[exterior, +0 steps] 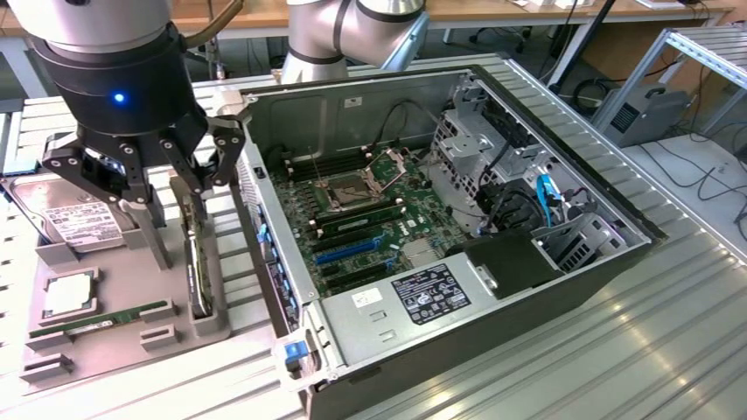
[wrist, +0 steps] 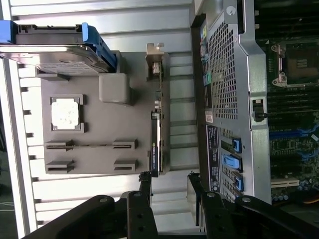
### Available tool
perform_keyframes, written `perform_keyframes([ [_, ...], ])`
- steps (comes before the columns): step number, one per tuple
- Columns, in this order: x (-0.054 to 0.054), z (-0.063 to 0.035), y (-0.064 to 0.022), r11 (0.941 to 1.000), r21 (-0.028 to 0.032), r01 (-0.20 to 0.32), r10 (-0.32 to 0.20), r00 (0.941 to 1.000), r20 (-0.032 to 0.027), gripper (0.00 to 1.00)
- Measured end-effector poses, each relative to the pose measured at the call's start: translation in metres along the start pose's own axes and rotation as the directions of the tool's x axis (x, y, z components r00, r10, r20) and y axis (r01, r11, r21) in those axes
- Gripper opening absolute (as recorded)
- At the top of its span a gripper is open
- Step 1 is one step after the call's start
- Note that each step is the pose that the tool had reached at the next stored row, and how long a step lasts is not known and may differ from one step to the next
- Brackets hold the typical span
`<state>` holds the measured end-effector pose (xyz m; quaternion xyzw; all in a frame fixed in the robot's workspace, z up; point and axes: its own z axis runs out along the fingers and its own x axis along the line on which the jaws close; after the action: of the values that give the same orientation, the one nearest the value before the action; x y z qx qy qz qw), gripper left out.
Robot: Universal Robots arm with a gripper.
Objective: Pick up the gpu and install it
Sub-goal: 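Pick up the gpu and move the gpu toward the slot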
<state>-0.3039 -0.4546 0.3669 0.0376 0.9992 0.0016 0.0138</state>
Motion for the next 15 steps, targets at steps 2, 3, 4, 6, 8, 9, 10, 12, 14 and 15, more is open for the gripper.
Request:
perform_keyframes([
  [2, 0.0, 0.001, 0.0, 1.0, 0.0, 0.0, 0.0, 1.0, 0.0, 0.42],
  [3, 0.0, 0.0015, 0.0, 1.0, 0.0, 0.0, 0.0, 1.0, 0.0, 0.42],
  [4, 0.0001, 0.002, 0.0, 1.0, -0.0001, 0.0, 0.0, 1.0, 0.0, 0.42],
  [6, 0.0001, 0.003, 0.0, 1.0, 0.0, 0.0, 0.0, 1.0, 0.0, 0.42],
  [8, 0.0001, 0.004, 0.0, 1.0, 0.0, 0.0, 0.0, 1.0, 0.0, 0.42],
  [9, 0.0001, 0.0045, 0.0, 1.0, 0.0, 0.0, 0.0, 1.0, 0.0, 0.42],
  [10, 0.0001, 0.005, 0.0, 1.0, 0.0, 0.0, 0.0, 1.0, 0.0, 0.42],
  [12, 0.0002, 0.006, 0.0, 1.0, -0.0001, 0.0, 0.0, 1.0, 0.0001, 0.42],
  [14, 0.0002, 0.0071, 0.0, 1.0, 0.0, 0.0, 0.0, 1.0, 0.0, 0.42],
  [15, 0.0002, 0.0078, 0.0, 1.0, 0.0, 0.0, 0.0, 1.0, 0.0, 0.42],
])
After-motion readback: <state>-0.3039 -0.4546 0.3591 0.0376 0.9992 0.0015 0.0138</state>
